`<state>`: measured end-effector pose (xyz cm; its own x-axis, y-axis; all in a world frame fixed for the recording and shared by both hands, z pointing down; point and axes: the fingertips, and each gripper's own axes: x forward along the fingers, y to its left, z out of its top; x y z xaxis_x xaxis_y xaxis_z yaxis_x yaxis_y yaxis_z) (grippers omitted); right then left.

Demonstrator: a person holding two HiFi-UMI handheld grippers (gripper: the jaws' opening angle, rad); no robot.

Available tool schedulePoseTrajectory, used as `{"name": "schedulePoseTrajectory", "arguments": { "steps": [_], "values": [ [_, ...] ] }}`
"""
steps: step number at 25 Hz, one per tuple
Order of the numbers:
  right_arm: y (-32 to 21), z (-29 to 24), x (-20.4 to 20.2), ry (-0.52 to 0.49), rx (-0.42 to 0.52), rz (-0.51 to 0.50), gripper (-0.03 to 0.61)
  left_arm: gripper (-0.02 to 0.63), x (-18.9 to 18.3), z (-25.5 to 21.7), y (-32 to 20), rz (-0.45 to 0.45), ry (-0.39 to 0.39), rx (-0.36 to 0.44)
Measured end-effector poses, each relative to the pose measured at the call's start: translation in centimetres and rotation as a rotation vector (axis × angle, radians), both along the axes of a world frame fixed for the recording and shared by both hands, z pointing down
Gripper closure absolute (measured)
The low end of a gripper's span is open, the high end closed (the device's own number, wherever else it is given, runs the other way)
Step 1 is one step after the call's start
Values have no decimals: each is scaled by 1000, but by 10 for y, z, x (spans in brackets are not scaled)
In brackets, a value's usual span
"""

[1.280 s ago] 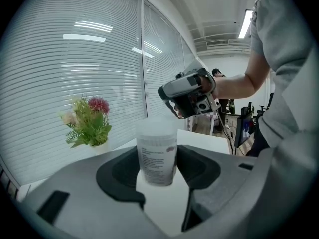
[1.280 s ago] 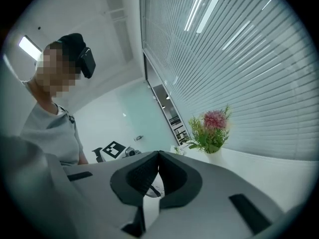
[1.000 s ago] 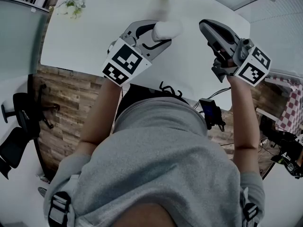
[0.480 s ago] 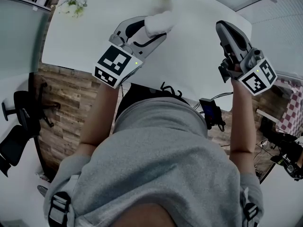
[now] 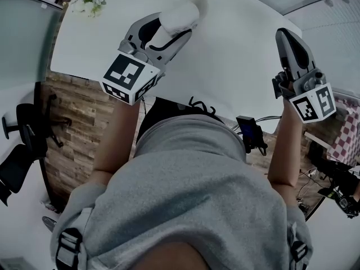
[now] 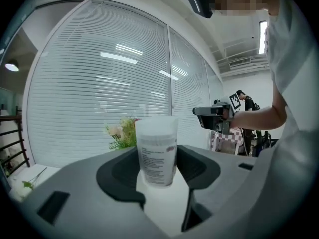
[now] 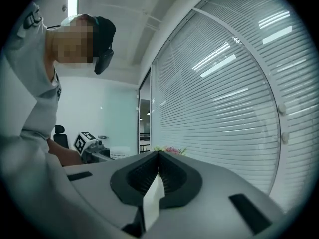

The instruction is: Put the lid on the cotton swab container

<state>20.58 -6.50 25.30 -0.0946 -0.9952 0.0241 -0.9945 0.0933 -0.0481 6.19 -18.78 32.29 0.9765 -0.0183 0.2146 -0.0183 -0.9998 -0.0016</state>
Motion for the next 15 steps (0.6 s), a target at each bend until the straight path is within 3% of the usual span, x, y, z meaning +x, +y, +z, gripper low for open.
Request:
{"name": "schedulePoseTrajectory", "arguments": {
  "steps": [15],
  "values": [
    [10,13,8,45,-32,44,554,385,-7,5,-20,-78,20,-22]
  ]
}}
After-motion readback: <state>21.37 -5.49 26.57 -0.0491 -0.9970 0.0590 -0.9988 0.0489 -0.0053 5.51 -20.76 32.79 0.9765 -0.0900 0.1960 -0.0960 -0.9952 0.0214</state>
